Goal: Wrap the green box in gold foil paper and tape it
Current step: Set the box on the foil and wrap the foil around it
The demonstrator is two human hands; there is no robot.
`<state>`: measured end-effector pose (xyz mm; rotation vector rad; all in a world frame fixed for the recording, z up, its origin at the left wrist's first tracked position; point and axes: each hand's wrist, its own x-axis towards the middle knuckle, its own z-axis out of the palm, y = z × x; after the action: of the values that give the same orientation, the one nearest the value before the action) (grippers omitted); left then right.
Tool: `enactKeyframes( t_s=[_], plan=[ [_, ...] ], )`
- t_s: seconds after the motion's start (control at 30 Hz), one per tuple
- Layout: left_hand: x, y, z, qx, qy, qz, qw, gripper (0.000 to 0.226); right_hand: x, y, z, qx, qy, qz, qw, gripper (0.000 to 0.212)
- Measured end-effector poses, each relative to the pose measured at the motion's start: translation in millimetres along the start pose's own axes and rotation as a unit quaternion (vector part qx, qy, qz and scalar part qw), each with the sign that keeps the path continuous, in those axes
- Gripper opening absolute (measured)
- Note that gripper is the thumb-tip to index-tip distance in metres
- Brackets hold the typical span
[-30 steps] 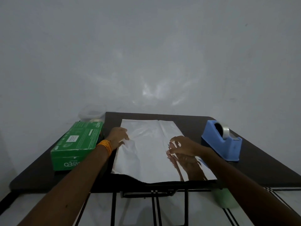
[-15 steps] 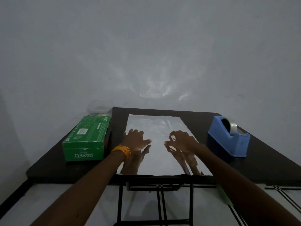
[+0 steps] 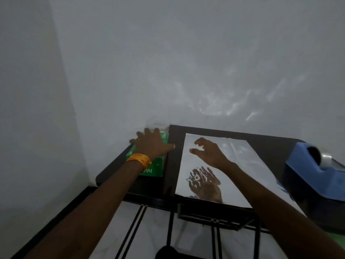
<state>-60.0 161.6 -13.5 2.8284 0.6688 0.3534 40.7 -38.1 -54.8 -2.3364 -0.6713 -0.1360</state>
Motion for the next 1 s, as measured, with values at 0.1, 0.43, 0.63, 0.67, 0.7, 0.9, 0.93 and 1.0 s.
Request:
enactKeyframes(
  t_s=[0.1,0.43,0.63,0.67,0.7,0.9,0.93,1.0],
  plan=[
    [2,-22,7,0.002,-0.056,-0.052,0.997,0.118,12,-22,15,0.034,-0.003,-0.006,0.999,0.047],
    [11,-27,-11,-0.182,-0.007,0.163,0.97,0.093,32,-33,10,0.341,-0.008,0.137,0.93,0.055],
    [22,10,-16,-0.213,-0.048,0.295,0.93,0.087,16,5,-32,0.41,0.108,0.2,0.883,0.037],
    [26,15,-13,-0.219,-0.016,0.296,0.929,0.095,13,14,-38,0.41,0.131,0.208,0.878,0.038],
    [29,25,-6,-0.229,0.012,0.291,0.929,0.103,8,26,-47,0.414,0.156,0.218,0.87,0.042],
    [19,74,42,-0.451,-0.095,0.179,0.869,0.034,-17,94,-83,0.414,0.221,0.261,0.844,0.053],
    [17,82,48,-0.465,-0.1,0.185,0.86,0.027,-21,101,-85,0.407,0.225,0.267,0.844,0.054],
    [15,91,57,-0.486,-0.102,0.192,0.847,0.027,-29,102,-86,0.398,0.232,0.273,0.844,0.043]
  ],
)
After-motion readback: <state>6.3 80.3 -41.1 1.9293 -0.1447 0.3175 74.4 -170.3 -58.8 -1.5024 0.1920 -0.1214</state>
